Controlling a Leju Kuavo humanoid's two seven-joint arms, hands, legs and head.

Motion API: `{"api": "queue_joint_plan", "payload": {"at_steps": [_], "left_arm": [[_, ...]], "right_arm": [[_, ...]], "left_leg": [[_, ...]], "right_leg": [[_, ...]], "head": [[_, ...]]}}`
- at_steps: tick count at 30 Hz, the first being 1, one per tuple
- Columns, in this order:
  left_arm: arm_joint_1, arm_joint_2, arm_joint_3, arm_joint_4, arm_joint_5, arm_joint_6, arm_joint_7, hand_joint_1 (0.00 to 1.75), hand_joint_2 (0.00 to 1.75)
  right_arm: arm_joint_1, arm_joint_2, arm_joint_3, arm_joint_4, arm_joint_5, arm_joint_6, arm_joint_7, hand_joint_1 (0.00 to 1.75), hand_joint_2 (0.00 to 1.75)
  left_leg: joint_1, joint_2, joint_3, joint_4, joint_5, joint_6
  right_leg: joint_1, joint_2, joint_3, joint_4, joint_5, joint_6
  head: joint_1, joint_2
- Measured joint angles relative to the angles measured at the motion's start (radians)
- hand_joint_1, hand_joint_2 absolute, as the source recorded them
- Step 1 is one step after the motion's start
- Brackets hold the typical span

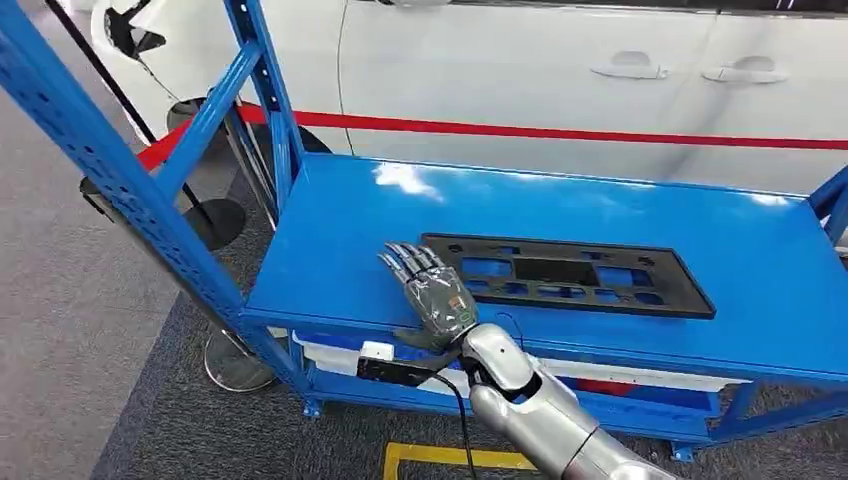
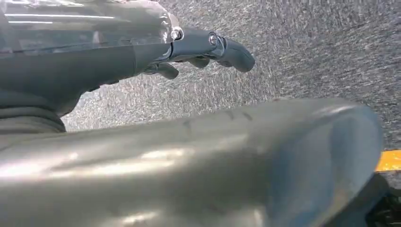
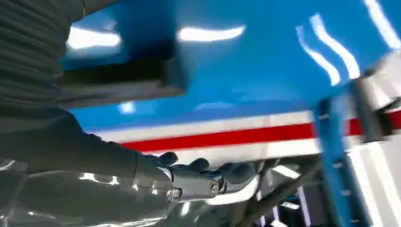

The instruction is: Take the parts from the cabinet and place them on the table.

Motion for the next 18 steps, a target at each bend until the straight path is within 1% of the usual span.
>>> {"api": "queue_joint_plan", "payload": {"at_steps": [1,2,3,4,5,6,7,8,9,10,11,12,13,14,15,16,17,18], "left_arm": [[-0.001,0.0,-0.001,0.0,0.0,-0.001,0.001,0.0,0.0],[-0.001,0.0,-0.003,0.0,0.002,-0.002,0.002,0.0,0.0],[0.0,0.002,-0.005,0.0,0.002,-0.004,0.002,0.0,0.0],[0.001,0.002,-0.006,0.0,0.003,-0.003,0.002,0.0,0.0],[0.003,0.003,-0.007,0.0,0.004,-0.004,0.002,0.0,0.0],[0.004,0.004,-0.007,0.0,0.007,-0.003,0.001,0.0,0.0],[0.004,0.006,-0.007,0.0,0.011,-0.003,0.001,0.0,0.0],[0.003,0.007,-0.007,0.0,0.013,-0.003,-0.001,0.0,0.0],[0.003,0.008,-0.007,0.0,0.013,-0.003,-0.002,0.0,0.0],[0.002,0.008,-0.007,0.0,0.014,-0.002,-0.003,0.0,0.0],[0.002,0.008,-0.007,0.0,0.014,-0.002,-0.003,0.0,0.0],[0.002,0.008,-0.007,0.0,0.014,-0.002,-0.005,0.0,0.0],[0.003,0.008,-0.008,0.0,0.015,-0.001,-0.005,0.0,0.0],[0.004,0.008,-0.008,0.0,0.016,-0.001,-0.005,0.0,0.0],[0.003,0.009,-0.008,0.0,0.016,-0.001,-0.005,0.0,0.0],[0.001,0.009,-0.008,0.0,0.016,-0.001,-0.005,0.0,0.0],[0.0,0.009,-0.008,0.0,0.016,-0.001,-0.006,0.0,0.0],[0.0,0.008,-0.008,0.0,0.017,-0.001,-0.006,0.0,0.0]], "right_arm": [[-0.012,0.0,-0.002,0.019,0.028,-0.002,0.016,0.0,1.75],[-0.023,0.0,-0.002,0.046,0.071,-0.002,0.036,0.0,1.75],[-0.03,0.0,-0.003,0.069,0.104,-0.002,0.051,0.0,1.75],[-0.035,-0.002,-0.003,0.088,0.126,-0.001,0.061,0.0,1.75],[-0.04,-0.002,-0.003,0.107,0.144,0.0,0.065,0.0,1.75],[-0.047,-0.002,-0.003,0.122,0.154,0.003,0.068,0.0,1.75],[-0.057,-0.002,-0.003,0.14,0.166,0.006,0.072,0.0,1.75],[-0.068,-0.002,-0.003,0.154,0.176,0.008,0.078,0.0,1.75],[-0.08,-0.002,-0.003,0.163,0.18,0.011,0.08,0.0,1.75],[-0.088,-0.002,-0.003,0.175,0.185,0.013,0.08,0.0,1.75],[-0.094,-0.002,-0.002,0.181,0.189,0.015,0.081,0.0,1.75],[-0.096,-0.002,-0.002,0.185,0.192,0.016,0.083,0.0,1.75],[-0.104,0.0,0.0,0.193,0.199,0.029,0.091,0.0,1.75],[-0.112,0.001,0.002,0.199,0.205,0.04,0.098,0.0,1.75],[-0.118,0.001,0.003,0.204,0.21,0.053,0.102,0.0,1.75],[-0.127,0.001,0.006,0.21,0.213,0.066,0.106,0.0,1.75],[-0.133,0.001,0.009,0.216,0.214,0.078,0.111,0.0,1.75],[-0.136,0.001,0.013,0.222,0.215,0.088,0.115,0.0,1.75]], "left_leg": [[0.0,0.0,-0.025,0.055,-0.033,0.001],[0.0,0.0,-0.066,0.142,-0.076,0.0],[0.0,0.0,-0.105,0.22,-0.106,-0.001],[0.0,0.0,-0.134,0.278,-0.122,-0.003],[0.0,0.0,-0.138,0.284,-0.11,-0.003],[0.0,0.0,-0.123,0.249,-0.082,-0.002],[0.0,0.0,-0.086,0.172,-0.035,0.0],[0.0,0.0,-0.04,0.076,0.012,0.004],[-0.001,0.001,-0.005,-0.002,0.03,0.01],[-0.007,0.001,0.006,-0.015,0.015,0.014],[-0.005,-0.001,0.004,-0.014,0.019,0.02],[-0.006,-0.002,0.003,-0.014,0.019,0.021],[-0.011,-0.003,0.004,-0.014,0.018,0.027],[-0.006,-0.002,0.008,-0.024,0.023,0.034],[-0.002,-0.001,0.012,-0.028,0.026,0.039],[-0.001,0.0,0.012,-0.03,0.028,0.043],[-0.001,0.0,0.011,-0.03,0.028,0.044],[-0.001,0.0,0.011,-0.03,0.027,0.045]], "right_leg": [[0.001,-0.002,0.0,0.0,-0.001,-0.008],[0.004,-0.002,0.0,0.001,-0.002,-0.011],[0.007,-0.003,0.0,0.001,-0.003,-0.012],[0.01,-0.003,0.0,0.002,-0.004,-0.014],[0.011,-0.002,0.0,0.004,-0.004,-0.014],[0.012,-0.002,0.001,0.005,-0.005,-0.015],[0.012,0.0,0.002,0.009,-0.008,-0.013],[0.012,0.001,0.002,0.015,-0.012,-0.011],[0.012,0.002,0.002,0.023,-0.018,-0.006],[0.02,0.003,-0.005,0.031,-0.023,0.001],[0.018,0.003,-0.006,0.031,-0.022,0.003],[0.018,0.003,-0.005,0.031,-0.022,0.004],[0.015,0.003,-0.003,0.028,-0.021,0.011],[0.015,0.003,-0.003,0.03,-0.024,0.017],[0.011,0.003,-0.005,0.045,-0.036,0.023],[0.011,0.002,-0.027,0.088,-0.066,0.031],[0.006,0.002,-0.062,0.16,-0.104,0.037],[0.002,0.002,-0.099,0.234,-0.135,0.043]], "head": [[-0.002,0.0],[-0.001,0.0],[-0.001,0.0],[-0.001,0.0],[-0.001,0.0],[-0.001,0.0],[-0.001,0.0],[-0.001,0.0],[-0.001,0.0],[-0.001,0.0],[0.001,0.0],[0.001,0.0],[0.001,0.0],[0.0,0.0],[0.001,0.0],[0.003,0.0],[0.002,0.0],[0.002,0.0]]}}
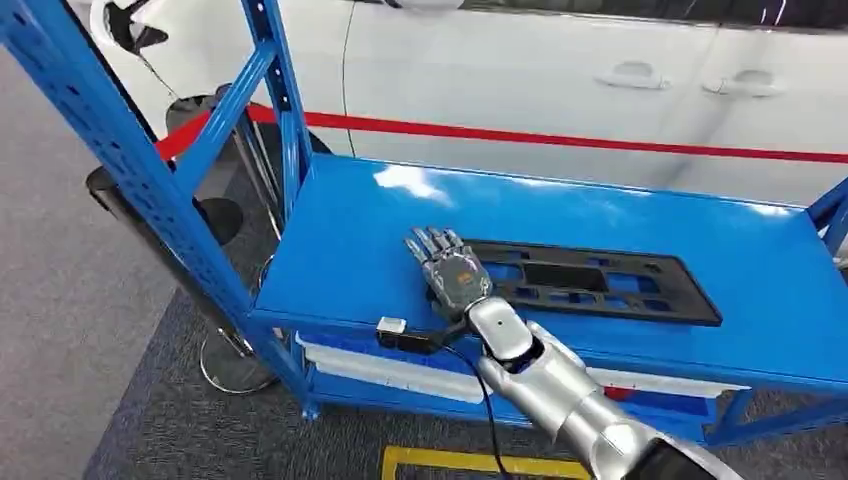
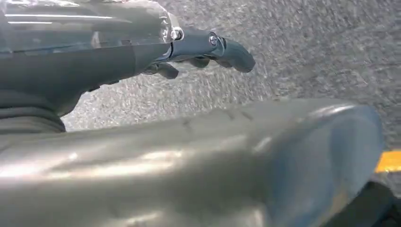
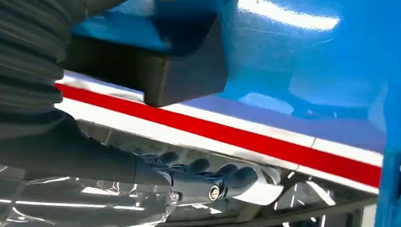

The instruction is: Take the parts from the cabinet and place them on the table.

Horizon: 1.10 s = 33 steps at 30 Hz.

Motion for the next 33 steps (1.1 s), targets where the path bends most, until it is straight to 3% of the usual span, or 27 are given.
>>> {"api": "queue_joint_plan", "payload": {"at_steps": [1,2,3,4,6,7,10,11,12,13,16,17,18,19,21,22,23,26,28,31,32,33], "left_arm": [[0.0,0.0,0.0,0.0,0.001,0.0,-0.001,0.0,0.0],[0.001,0.0,0.0,0.0,0.004,0.001,-0.001,0.0,0.0],[0.001,0.001,0.0,0.0,0.005,0.002,-0.002,0.0,0.0],[0.001,0.001,0.0,0.0,0.006,0.004,-0.002,0.0,0.0],[0.0,0.0,0.0,0.0,0.008,0.005,-0.005,0.0,0.0],[-0.001,0.0,0.0,0.0,0.009,0.005,-0.005,0.0,0.0],[0.0,0.001,0.0,0.0,0.014,0.008,-0.006,0.0,0.0],[-0.001,0.001,0.0,0.0,0.016,0.008,-0.008,0.0,0.0],[-0.001,0.001,0.0,0.0,0.018,0.01,-0.01,0.0,0.0],[-0.001,0.003,0.0,0.0,0.019,0.011,-0.011,0.0,0.0],[0.001,0.006,0.0,0.0,0.028,0.014,-0.017,0.0,0.0],[0.003,0.008,0.0,0.0,0.031,0.016,-0.02,0.0,0.0],[0.004,0.009,0.0,0.0,0.036,0.017,-0.021,0.0,0.0],[0.004,0.01,0.0,0.0,0.037,0.019,-0.023,0.0,0.0],[0.002,0.013,0.001,0.0,0.039,0.022,-0.024,0.0,0.0],[0.002,0.013,0.001,0.0,0.04,0.025,-0.025,0.0,0.0],[0.001,0.013,0.002,0.0,0.046,0.028,-0.027,0.0,0.0],[0.002,0.015,0.002,0.0,0.051,0.035,-0.028,0.0,0.0],[0.0,0.014,0.003,0.0,0.053,0.037,-0.03,0.0,0.0],[0.001,0.014,0.003,0.0,0.058,0.04,-0.033,0.0,0.0],[0.001,0.015,0.004,0.0,0.059,0.041,-0.034,0.0,0.0],[0.002,0.016,0.005,0.001,0.059,0.043,-0.034,0.0,0.0]], "right_arm": [[-0.002,0.0,0.002,0.005,0.001,0.011,0.003,0.0,1.75],[-0.005,0.0,0.004,0.009,0.004,0.023,0.006,0.0,1.75],[-0.011,0.001,0.008,0.01,0.005,0.033,0.011,0.0,1.75],[-0.017,0.001,0.011,0.011,0.005,0.046,0.016,0.0,1.75],[-0.029,0.003,0.016,0.011,0.007,0.062,0.02,0.0,1.75],[-0.033,0.003,0.019,0.012,0.007,0.066,0.021,0.0,1.75],[-0.034,0.007,0.025,0.013,0.007,0.082,0.028,0.0,1.75],[-0.035,0.007,0.026,0.013,0.005,0.091,0.035,0.0,1.75],[-0.036,0.01,0.027,0.011,0.002,0.101,0.039,0.0,1.75],[-0.038,0.012,0.032,0.01,-0.003,0.115,0.047,0.0,1.75],[-0.038,0.014,0.042,0.01,-0.007,0.143,0.07,0.0,1.75],[-0.039,0.015,0.047,0.007,-0.006,0.16,0.079,0.0,1.75],[-0.04,0.015,0.051,0.005,-0.006,0.177,0.088,0.0,1.75],[-0.042,0.015,0.052,0.002,-0.006,0.192,0.095,0.0,1.75],[-0.043,0.015,0.052,-0.003,-0.006,0.208,0.106,0.0,1.75],[-0.044,0.015,0.052,-0.004,-0.006,0.212,0.11,0.0,1.75],[-0.049,0.014,0.052,-0.005,-0.006,0.215,0.118,0.0,1.75],[-0.048,0.013,0.052,-0.005,-0.006,0.222,0.125,0.0,1.75],[-0.049,0.009,0.052,-0.005,-0.004,0.229,0.13,0.0,1.75],[-0.049,0.007,0.053,-0.001,0.007,0.259,0.158,0.0,1.75],[-0.049,0.006,0.055,0.001,0.01,0.269,0.162,0.0,1.75],[-0.049,0.006,0.057,0.002,0.011,0.272,0.162,0.0,1.75]], "left_leg": [[0.0,0.0,0.0,0.0,-0.001,0.001],[0.0,0.0,0.001,0.0,-0.001,0.001],[0.0,0.0,0.002,0.0,-0.002,0.0],[0.0,-0.001,0.004,0.0,-0.003,-0.001],[0.001,-0.002,0.011,0.0,-0.005,-0.005],[-0.002,-0.003,0.011,-0.001,-0.007,-0.009],[-0.001,-0.003,0.014,-0.008,-0.006,-0.029],[-0.001,-0.003,0.019,-0.014,-0.005,-0.036],[-0.001,-0.002,0.016,-0.005,-0.013,-0.04],[0.0,-0.001,0.008,0.025,-0.037,-0.041],[0.0,-0.001,-0.094,0.248,-0.148,-0.044],[0.0,-0.001,-0.117,0.297,-0.155,-0.046],[0.001,-0.001,-0.114,0.29,-0.138,-0.046],[0.001,0.0,-0.089,0.237,-0.1,-0.047],[0.004,0.001,-0.001,0.059,-0.013,-0.047],[0.004,0.003,0.022,0.009,-0.022,-0.044],[0.003,0.0,0.023,0.006,-0.019,-0.034],[-0.002,0.0,0.023,0.006,-0.017,-0.019],[0.004,0.002,0.024,-0.001,-0.01,-0.007],[0.003,0.004,0.017,-0.001,-0.009,-0.002],[0.003,0.004,0.016,-0.001,-0.009,-0.001],[0.002,0.004,0.017,-0.001,-0.009,-0.001]], "right_leg": [[-0.003,0.0,-0.035,0.065,-0.02,0.004],[-0.006,0.0,-0.052,0.091,-0.016,0.006],[-0.008,-0.001,-0.044,0.067,0.01,0.006],[-0.009,-0.002,-0.016,0.007,0.049,0.005],[-0.007,-0.001,0.078,-0.177,0.135,-0.005],[-0.002,-0.001,0.094,-0.213,0.121,-0.01],[0.006,-0.001,0.092,-0.215,0.125,-0.024],[0.006,0.0,0.095,-0.223,0.129,-0.031],[-0.006,-0.002,0.105,-0.236,0.137,-0.041],[-0.003,-0.003,0.11,-0.241,0.137,-0.045],[0.001,-0.005,0.111,-0.241,0.133,-0.054],[0.002,-0.005,0.112,-0.24,0.133,-0.055],[0.002,-0.004,0.114,-0.239,0.132,-0.055],[0.002,-0.003,0.117,-0.238,0.13,-0.053],[0.001,-0.001,0.122,-0.229,0.123,-0.044],[0.005,-0.001,0.118,-0.22,0.117,-0.038],[0.009,0.003,0.113,-0.213,0.113,-0.033],[0.008,0.004,0.116,-0.219,0.118,-0.023],[0.004,0.002,0.107,-0.191,0.093,-0.013],[0.001,0.001,-0.002,0.033,-0.022,0.002],[0.001,0.001,-0.03,0.089,-0.035,0.003],[0.001,0.001,-0.033,0.094,-0.022,0.001]], "head": [[0.0,0.0],[0.0,0.0],[0.0,0.0],[0.0,0.0],[0.0,0.0],[0.0,0.0],[0.0,0.0],[0.0,0.0],[-0.001,0.0],[0.0,0.0],[-0.001,0.0],[-0.002,0.0],[-0.001,0.0],[-0.002,0.0],[-0.001,0.0],[-0.001,0.0],[0.001,0.0],[0.002,0.0],[0.003,0.0],[0.005,0.0],[0.005,0.0],[0.005,0.0]]}}
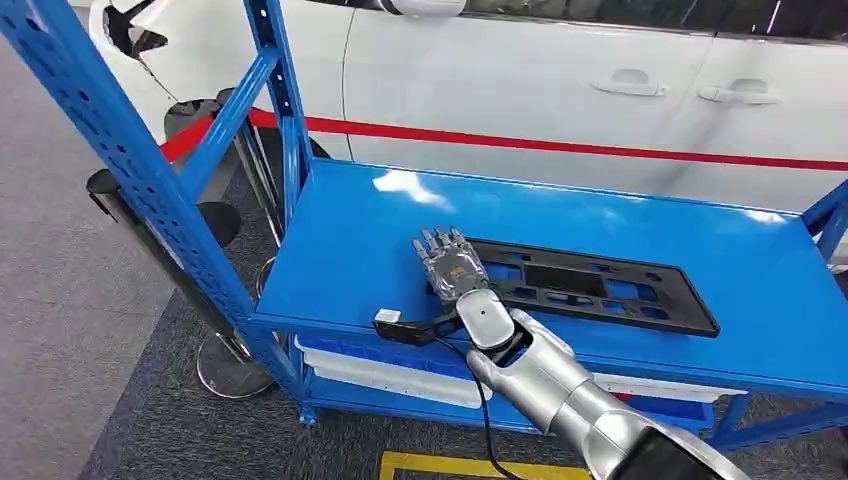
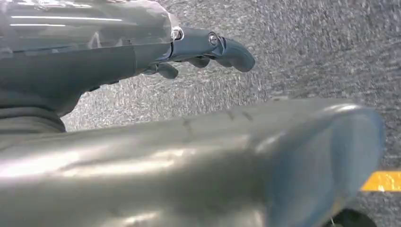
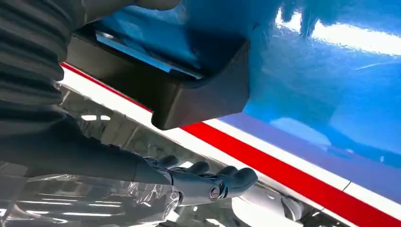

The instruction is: Take the parts from the cabinet and place them on the table.

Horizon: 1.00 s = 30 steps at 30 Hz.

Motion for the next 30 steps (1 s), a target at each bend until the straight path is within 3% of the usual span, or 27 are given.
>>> {"api": "queue_joint_plan", "payload": {"at_steps": [1,2,3,4,5,8,9,10,11,13,14,15,17,18,19,20,21,25,26,28,29,30], "left_arm": [[0.0,0.0,0.001,0.0,0.0,0.0,-0.001,0.0,0.0],[0.0,0.0,0.001,0.0,0.0,0.0,-0.003,0.0,0.0],[-0.001,0.0,0.001,0.0,0.0,0.0,-0.004,0.0,0.0],[-0.003,-0.002,0.001,0.0,0.0,0.0,-0.005,0.0,0.0],[-0.004,-0.002,0.001,0.0,0.0,0.0,-0.005,0.0,0.0],[-0.004,-0.002,0.001,0.0,0.0,0.0,-0.005,0.0,0.0],[-0.006,-0.002,0.001,0.0,0.0,0.0,-0.005,0.0,0.0],[-0.007,0.0,0.001,0.0,0.0,0.0,-0.005,0.0,0.0],[-0.008,0.0,0.001,0.0,0.0,0.0,-0.005,0.0,0.0],[-0.007,0.001,0.001,0.0,0.0,0.0,-0.005,0.0,0.0],[-0.004,0.002,0.001,0.0,0.0,0.0,-0.004,0.0,0.0],[-0.003,0.002,0.001,0.0,0.0,0.0,-0.004,0.0,0.0],[-0.003,0.003,0.001,0.0,0.0,0.0,-0.003,0.0,0.0],[-0.004,0.006,0.001,0.0,0.001,0.0,-0.003,0.0,0.0],[-0.005,0.006,0.001,0.0,0.003,0.0,-0.003,0.0,0.0],[-0.006,0.005,0.001,0.0,0.005,0.0,-0.004,0.0,0.0],[-0.007,0.005,0.001,0.0,0.007,0.001,-0.006,0.0,0.0],[-0.007,0.007,0.001,0.0,0.01,0.003,-0.006,0.0,0.0],[-0.008,0.008,0.001,0.0,0.009,0.003,-0.006,0.0,0.0],[-0.008,0.008,0.001,0.0,0.009,0.002,-0.006,0.0,0.0],[-0.008,0.008,0.001,0.0,0.009,0.0,-0.006,0.0,0.0],[-0.008,0.009,0.001,0.0,0.009,0.0,-0.006,0.0,0.0]], "right_arm": [[-0.001,0.0,0.001,0.0,0.0,0.003,0.001,0.0,1.75],[-0.004,0.0,0.001,0.0,0.0,0.007,0.003,0.0,1.75],[-0.01,0.0,0.001,0.0,0.0,0.014,0.008,0.0,1.75],[-0.017,0.0,0.002,0.0,-0.002,0.023,0.013,0.0,1.75],[-0.02,0.0,0.002,0.0,-0.005,0.032,0.019,0.0,1.75],[-0.027,0.0,0.002,0.005,-0.011,0.052,0.03,0.0,1.75],[-0.032,0.0,0.002,0.006,-0.013,0.054,0.031,0.0,1.75],[-0.031,0.0,0.002,0.007,-0.014,0.058,0.031,0.0,1.75],[-0.03,0.0,0.003,0.01,-0.015,0.059,0.031,0.0,1.75],[-0.03,0.0,0.006,0.013,-0.017,0.062,0.032,0.0,1.75],[-0.03,0.0,0.008,0.018,-0.017,0.066,0.034,0.0,1.75],[-0.031,0.0,0.01,0.019,-0.018,0.07,0.035,0.0,1.75],[-0.032,0.0,0.01,0.023,-0.02,0.077,0.04,0.0,1.75],[-0.035,0.0,0.01,0.025,-0.021,0.08,0.042,0.0,1.75],[-0.037,0.0,0.011,0.027,-0.022,0.082,0.043,0.0,1.75],[-0.041,0.0,0.011,0.028,-0.022,0.083,0.047,0.0,1.75],[-0.046,-0.002,0.011,0.031,-0.023,0.086,0.052,0.0,1.75],[-0.052,-0.011,0.011,0.044,-0.029,0.104,0.067,0.0,1.75],[-0.056,-0.016,0.01,0.048,-0.033,0.111,0.069,0.0,1.75],[-0.063,-0.02,0.01,0.061,-0.037,0.127,0.069,0.0,1.75],[-0.067,-0.021,0.01,0.066,-0.04,0.132,0.067,0.0,1.75],[-0.07,-0.021,0.01,0.07,-0.04,0.135,0.066,0.0,1.75]], "left_leg": [[-0.001,-0.001,0.002,0.0,0.0,0.0],[-0.002,-0.003,0.004,0.0,0.0,0.0],[-0.004,-0.003,0.006,0.0,0.0,0.0],[-0.002,-0.003,0.007,-0.001,0.0,0.0],[-0.009,-0.004,0.006,-0.001,-0.001,-0.007],[-0.002,-0.001,0.01,-0.012,0.004,-0.025],[-0.01,-0.001,0.016,-0.021,0.006,-0.033],[-0.006,0.0,0.011,-0.003,-0.005,-0.032],[-0.009,-0.001,-0.009,0.039,-0.038,-0.033],[-0.006,-0.001,-0.077,0.19,-0.115,-0.039],[-0.006,-0.001,-0.108,0.257,-0.138,-0.043],[-0.005,-0.001,-0.117,0.274,-0.132,-0.046],[-0.002,-0.001,-0.071,0.182,-0.066,-0.049],[0.0,0.0,-0.02,0.082,-0.018,-0.051],[0.004,0.002,0.021,-0.003,0.001,-0.052],[-0.002,-0.001,0.023,-0.005,-0.015,-0.043],[0.001,-0.004,0.024,-0.005,-0.011,-0.029],[0.001,0.0,0.023,-0.009,-0.003,-0.006],[0.001,0.0,0.022,-0.009,-0.001,-0.001],[0.001,0.001,0.014,-0.009,0.001,0.002],[0.0,0.001,0.011,-0.009,0.001,0.002],[0.0,0.001,0.01,-0.009,0.002,0.003]], "right_leg": [[0.001,0.0,0.019,-0.04,0.032,-0.004],[0.002,0.0,0.06,-0.121,0.077,-0.011],[0.006,0.0,0.108,-0.215,0.12,-0.022],[0.014,0.0,0.152,-0.304,0.142,-0.038],[0.016,-0.004,0.154,-0.316,0.133,-0.041],[0.023,-0.003,0.152,-0.322,0.139,-0.053],[0.016,-0.003,0.165,-0.345,0.152,-0.059],[0.01,-0.009,0.176,-0.364,0.163,-0.054],[0.007,-0.008,0.179,-0.373,0.167,-0.06],[0.007,-0.012,0.176,-0.371,0.167,-0.062],[0.007,-0.012,0.174,-0.368,0.166,-0.063],[0.007,-0.01,0.172,-0.365,0.165,-0.062],[0.005,-0.008,0.173,-0.358,0.161,-0.056],[0.003,-0.007,0.173,-0.349,0.156,-0.051],[0.003,-0.006,0.17,-0.337,0.149,-0.045],[0.011,-0.004,0.164,-0.328,0.142,-0.037],[0.011,-0.002,0.162,-0.324,0.139,-0.035],[0.006,-0.002,0.163,-0.312,0.132,-0.02],[0.004,-0.003,0.143,-0.271,0.098,-0.014],[0.001,-0.003,0.068,-0.119,0.018,-0.003],[0.001,-0.003,0.033,-0.05,-0.007,-0.001],[0.001,-0.003,0.013,-0.011,-0.01,-0.002]], "head": [[0.0,0.0],[0.0,0.0],[0.0,0.0],[0.0,0.0],[-0.002,0.0],[0.003,0.0],[0.003,0.0],[0.003,0.0],[0.002,0.0],[0.002,0.0],[0.002,0.0],[0.002,0.0],[0.002,0.0],[0.002,0.0],[0.002,0.0],[0.001,0.0],[0.004,0.0],[0.003,0.0],[0.007,0.0],[0.007,0.0],[0.007,0.0],[0.007,0.0]]}}
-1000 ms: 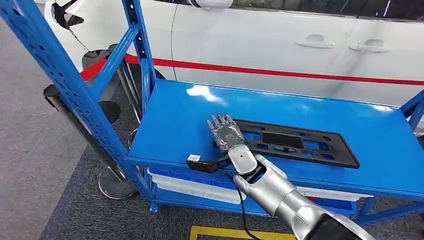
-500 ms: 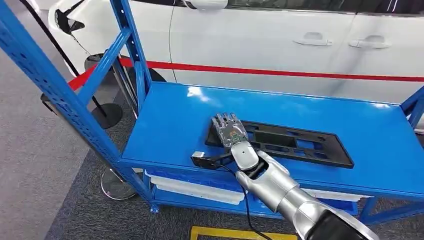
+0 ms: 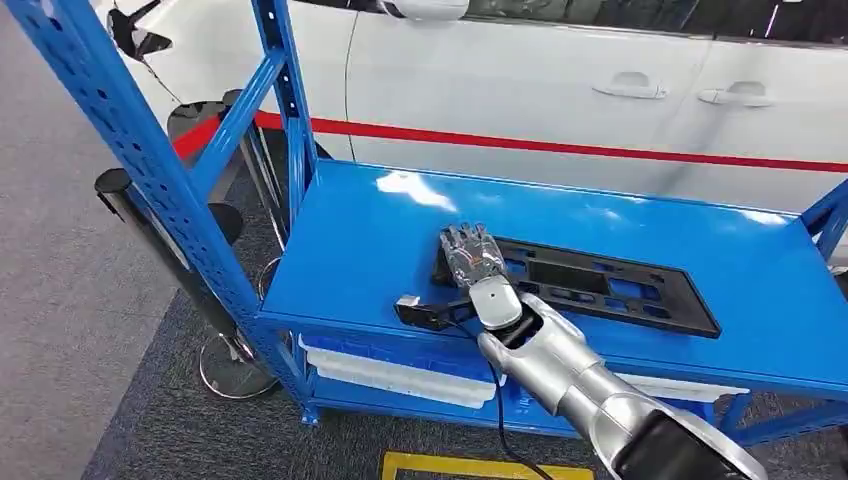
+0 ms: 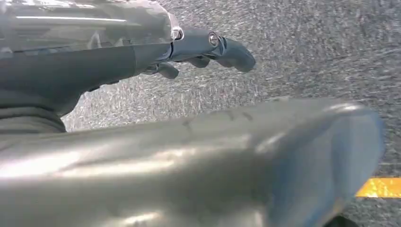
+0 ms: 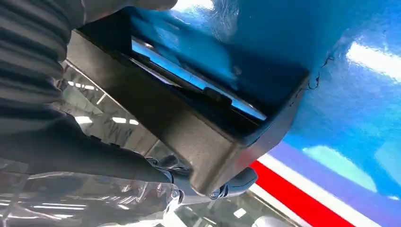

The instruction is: Take the parts from the cabinet and place them on the table.

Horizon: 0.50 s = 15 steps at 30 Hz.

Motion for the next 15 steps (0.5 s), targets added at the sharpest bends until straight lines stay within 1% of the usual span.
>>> {"api": "queue_joint_plan", "payload": {"at_steps": [1,2,3,4,5,6,7,8,9,10,11,12,13,14,15], "left_arm": [[0.0,0.001,0.0,0.0,0.0,0.0,0.0,0.0,0.0],[0.0,0.002,0.0,0.0,0.0,0.0,0.0,0.0,0.0],[-0.001,0.002,0.0,0.0,0.0,0.0,0.0,0.0,0.0],[-0.002,0.002,0.0,0.0,0.0,0.0,0.0,0.0,0.0],[-0.003,-0.002,0.0,0.0,0.0,-0.001,0.0,0.0,0.0],[-0.004,0.0,0.0,0.0,0.0,-0.002,0.0,0.0,0.0],[-0.004,0.0,0.0,0.0,0.0,-0.003,0.0,0.0,0.0],[-0.003,-0.001,0.0,0.0,0.0,-0.004,0.0,0.0,0.0],[-0.004,-0.001,0.0,0.0,0.0,-0.004,0.0,0.0,0.0],[-0.005,-0.001,0.0,0.0,0.0,-0.004,-0.001,0.0,0.0],[-0.005,0.0,0.0,0.0,0.0,-0.003,-0.002,0.0,0.0],[-0.006,0.0,0.0,0.0,0.0,-0.003,-0.002,0.0,0.0],[-0.006,0.001,0.0,0.0,0.0,-0.003,-0.002,0.0,0.0],[-0.004,0.003,0.0,0.0,0.0,-0.003,-0.002,0.0,0.0],[-0.003,0.004,0.0,0.0,0.001,-0.003,-0.002,0.0,0.0]], "right_arm": [[-0.003,0.0,0.0,0.003,-0.001,0.004,0.0,0.0,1.75],[-0.006,0.0,0.0,0.005,-0.002,0.005,0.0,0.0,1.75],[-0.01,0.0,0.0,0.007,-0.003,0.007,-0.002,0.0,1.75],[-0.015,0.0,0.0,0.008,-0.003,0.008,-0.002,0.0,1.75],[-0.021,0.0,0.0,0.008,-0.003,0.008,-0.003,0.0,1.75],[-0.021,0.0,0.0,0.01,-0.004,0.01,-0.003,0.0,1.75],[-0.022,-0.001,0.0,0.012,-0.004,0.01,-0.003,0.0,1.75],[-0.024,-0.001,0.0,0.013,-0.005,0.01,-0.003,0.0,1.75],[-0.027,-0.001,0.0,0.013,-0.005,0.01,-0.003,0.0,1.75],[-0.027,-0.001,0.0,0.014,-0.006,0.011,-0.003,0.0,1.75],[-0.026,0.0,0.001,0.015,-0.008,0.014,-0.004,0.0,1.75],[-0.026,0.002,0.001,0.019,-0.01,0.016,-0.005,0.0,1.75],[-0.026,0.002,0.001,0.022,-0.01,0.016,-0.006,0.0,1.75],[-0.026,0.002,0.002,0.024,-0.01,0.016,-0.005,0.0,1.75],[-0.027,0.002,0.003,0.029,-0.01,0.017,-0.005,0.0,1.75]], "left_leg": [[-0.001,0.0,0.0,0.0,0.0,0.0],[-0.003,-0.002,0.002,0.0,0.0,0.0],[-0.005,-0.003,0.004,0.0,0.001,0.0],[-0.007,-0.003,0.006,-0.001,0.001,-0.001],[-0.003,-0.003,0.006,-0.001,0.003,-0.002],[-0.007,-0.004,0.005,-0.004,0.003,-0.008],[-0.001,-0.004,0.004,-0.007,0.005,-0.015],[0.0,-0.002,0.006,-0.011,0.007,-0.021],[-0.002,-0.002,0.011,-0.02,0.01,-0.028],[-0.008,-0.001,0.021,-0.035,0.014,-0.035],[-0.004,-0.002,0.013,-0.013,-0.003,-0.035],[-0.005,-0.003,-0.013,0.04,-0.04,-0.038],[-0.004,-0.003,-0.051,0.118,-0.081,-0.04],[0.0,-0.002,-0.088,0.199,-0.114,-0.043],[0.0,-0.002,-0.112,0.25,-0.125,-0.046]], "right_leg": [[0.0,0.0,0.005,-0.014,0.022,-0.003],[0.002,0.0,0.038,-0.078,0.065,-0.01],[0.006,0.001,0.083,-0.167,0.11,-0.02],[0.011,0.001,0.129,-0.255,0.146,-0.034],[0.018,0.001,0.152,-0.315,0.145,-0.051],[0.022,-0.004,0.152,-0.319,0.148,-0.057],[0.026,-0.004,0.151,-0.321,0.149,-0.061],[0.027,-0.004,0.151,-0.322,0.15,-0.064],[0.027,-0.003,0.154,-0.333,0.156,-0.07],[0.017,-0.004,0.169,-0.358,0.172,-0.068],[0.012,-0.01,0.181,-0.38,0.185,-0.059],[0.011,-0.01,0.181,-0.385,0.186,-0.06],[0.01,-0.011,0.178,-0.382,0.186,-0.06],[0.011,-0.012,0.176,-0.379,0.186,-0.06],[0.012,-0.012,0.175,-0.377,0.184,-0.061]], "head": [[0.0,0.0],[0.0,0.0],[0.0,0.0],[0.0,0.0],[0.0,0.0],[-0.002,0.0],[0.007,0.0],[0.006,0.0],[0.007,0.0],[0.005,0.0],[0.006,0.0],[0.005,0.0],[0.005,0.0],[0.005,0.0],[0.005,0.0]]}}
